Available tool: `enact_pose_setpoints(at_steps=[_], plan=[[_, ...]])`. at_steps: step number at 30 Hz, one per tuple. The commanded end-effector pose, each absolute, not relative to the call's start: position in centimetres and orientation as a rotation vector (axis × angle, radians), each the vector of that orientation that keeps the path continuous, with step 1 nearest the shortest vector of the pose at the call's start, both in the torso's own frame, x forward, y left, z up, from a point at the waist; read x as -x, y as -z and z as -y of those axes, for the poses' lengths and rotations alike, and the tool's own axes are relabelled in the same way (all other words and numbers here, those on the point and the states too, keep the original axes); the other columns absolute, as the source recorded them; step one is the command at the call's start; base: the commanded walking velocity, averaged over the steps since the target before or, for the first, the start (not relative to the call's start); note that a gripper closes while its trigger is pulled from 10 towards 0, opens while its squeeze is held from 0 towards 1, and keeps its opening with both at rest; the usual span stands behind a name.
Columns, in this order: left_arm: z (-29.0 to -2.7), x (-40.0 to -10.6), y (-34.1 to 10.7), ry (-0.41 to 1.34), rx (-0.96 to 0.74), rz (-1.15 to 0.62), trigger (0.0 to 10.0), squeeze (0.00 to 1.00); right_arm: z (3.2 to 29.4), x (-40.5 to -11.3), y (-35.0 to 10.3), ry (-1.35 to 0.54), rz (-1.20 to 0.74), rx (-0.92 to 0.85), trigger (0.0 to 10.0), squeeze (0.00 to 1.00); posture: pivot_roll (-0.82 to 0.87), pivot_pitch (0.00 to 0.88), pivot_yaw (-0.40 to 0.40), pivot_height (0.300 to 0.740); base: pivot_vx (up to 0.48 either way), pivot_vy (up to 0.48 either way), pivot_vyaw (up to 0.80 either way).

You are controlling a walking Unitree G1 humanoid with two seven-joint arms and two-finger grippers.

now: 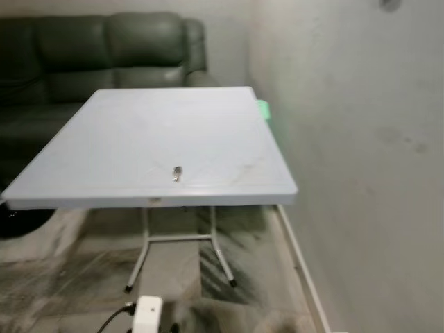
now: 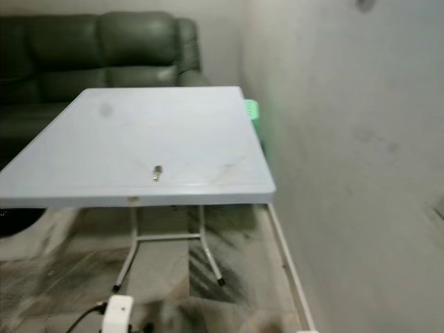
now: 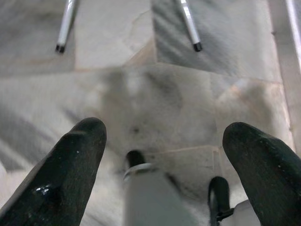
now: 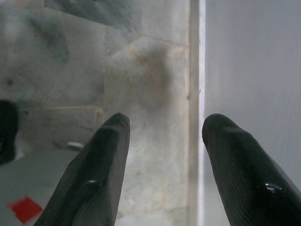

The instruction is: Hang keys on a hook

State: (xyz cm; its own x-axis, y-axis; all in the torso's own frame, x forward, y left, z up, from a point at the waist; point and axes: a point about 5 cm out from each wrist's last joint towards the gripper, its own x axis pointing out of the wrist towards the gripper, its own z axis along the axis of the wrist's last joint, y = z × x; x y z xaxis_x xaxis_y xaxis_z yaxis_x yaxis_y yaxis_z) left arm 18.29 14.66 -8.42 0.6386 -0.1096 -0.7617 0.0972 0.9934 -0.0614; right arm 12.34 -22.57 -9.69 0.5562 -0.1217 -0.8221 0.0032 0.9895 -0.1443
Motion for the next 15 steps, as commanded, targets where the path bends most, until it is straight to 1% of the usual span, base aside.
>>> enact_pose_setpoints(at_steps=[1,5,8,13,15], plan=[[-15.81,-18.3,8.41,0.09,0.001,-0.878,10.0,0.0,22.08,-13.27,9.48,0.064,-0.953,0.123,10.0,0.0,-0.01,0.0,-0.04,0.74,0.0,0.0,0.8],[-15.81,-18.32,8.4,0.087,0.009,-0.877,10.0,0.0,22.07,-13.35,9.45,0.069,-0.95,0.12,10.0,0.0,-0.01,0.0,-0.041,0.74,0.0,0.0,0.79],[-15.83,-18.31,8.41,0.079,0.016,-0.881,10.0,0.0,22.2,-13.51,9.36,0.101,-0.937,0.072,10.0,0.0,-0.01,0.0,-0.045,0.74,0.0,0.0,0.0],[-15.87,-18.23,8.46,0.073,0.023,-0.884,10.0,0.0,22.25,-13.52,9.35,0.104,-0.939,0.07,10.0,0.0,-0.01,0.0,-0.047,0.74,0.0,0.0,0.0],[-15.91,-18.21,8.47,0.069,0.029,-0.886,10.0,0.0,22.26,-13.55,9.35,0.106,-0.939,0.069,10.0,0.0,-0.01,0.0,-0.049,0.74,0.0,0.247,0.0]])
